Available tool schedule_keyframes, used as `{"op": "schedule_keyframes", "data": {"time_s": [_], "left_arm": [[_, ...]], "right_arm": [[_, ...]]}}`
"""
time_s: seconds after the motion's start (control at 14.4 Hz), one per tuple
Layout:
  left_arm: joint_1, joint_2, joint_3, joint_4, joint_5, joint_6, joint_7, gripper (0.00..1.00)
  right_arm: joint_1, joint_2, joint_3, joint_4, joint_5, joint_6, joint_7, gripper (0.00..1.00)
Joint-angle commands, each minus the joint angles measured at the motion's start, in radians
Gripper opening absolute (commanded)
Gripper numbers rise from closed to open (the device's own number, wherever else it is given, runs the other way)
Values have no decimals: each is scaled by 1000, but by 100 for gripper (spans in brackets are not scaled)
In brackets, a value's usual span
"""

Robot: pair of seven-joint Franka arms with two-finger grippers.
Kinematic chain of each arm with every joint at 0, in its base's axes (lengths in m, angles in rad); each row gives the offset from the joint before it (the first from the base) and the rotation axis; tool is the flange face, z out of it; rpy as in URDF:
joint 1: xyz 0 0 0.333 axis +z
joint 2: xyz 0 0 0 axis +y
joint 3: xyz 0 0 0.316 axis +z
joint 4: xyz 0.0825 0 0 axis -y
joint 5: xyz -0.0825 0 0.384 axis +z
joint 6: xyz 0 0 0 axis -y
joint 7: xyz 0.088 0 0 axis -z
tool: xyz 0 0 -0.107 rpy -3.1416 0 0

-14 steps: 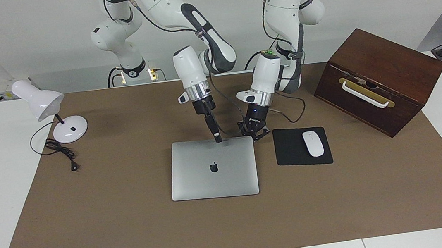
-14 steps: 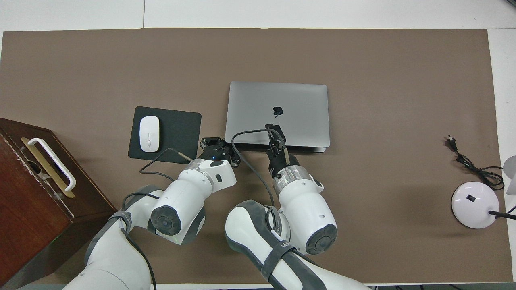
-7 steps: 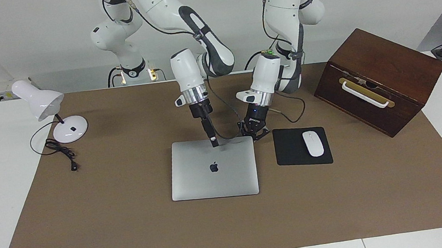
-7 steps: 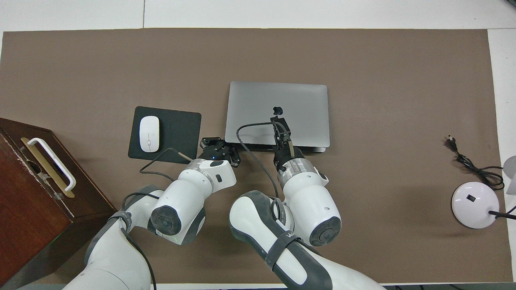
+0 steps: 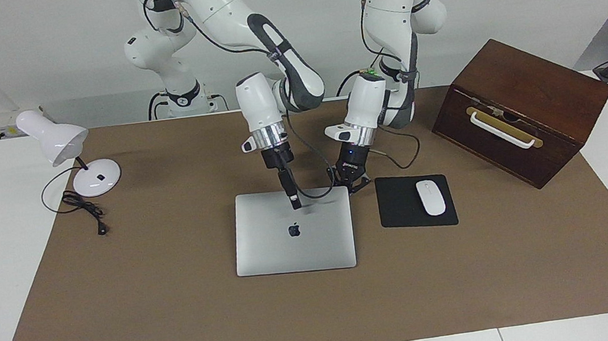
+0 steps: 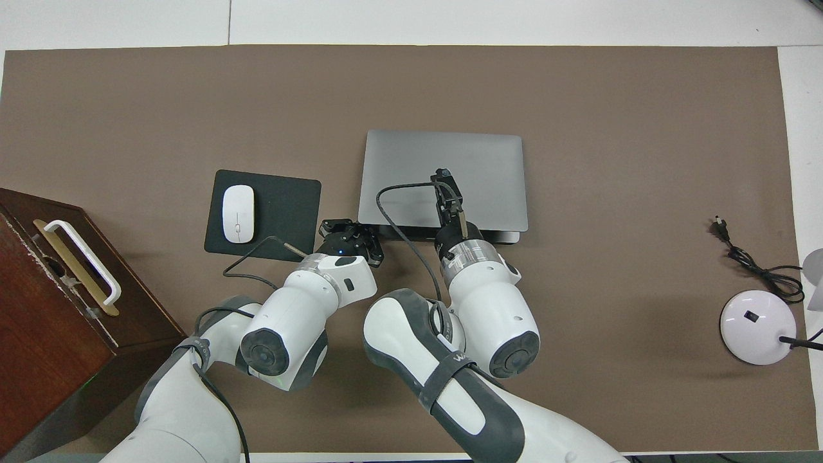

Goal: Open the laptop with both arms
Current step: 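Lift the laptop lid upward and away with the right gripper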

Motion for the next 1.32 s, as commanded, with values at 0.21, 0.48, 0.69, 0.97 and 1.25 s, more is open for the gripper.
{"op": "schedule_keyframes", "data": {"time_s": [0.21,0.48,0.69,0.97,1.25], "left_arm": [[-13,63,-1,35,-8,15,1,0],[-13,63,-1,35,-7,15,1,0],[-13,63,-1,35,-7,15,1,0],[-13,63,-1,35,-7,15,1,0],[-18,74,-1,35,-7,16,3,0]], "right_arm": [[-60,29,4,107,-7,-85,-72,100],[-97,26,0,152,-7,-150,-95,100],[-122,14,-7,153,-25,-211,-95,100],[-120,2,-61,153,-41,-314,-95,99],[-108,-21,-133,144,-79,-427,-92,99]]}}
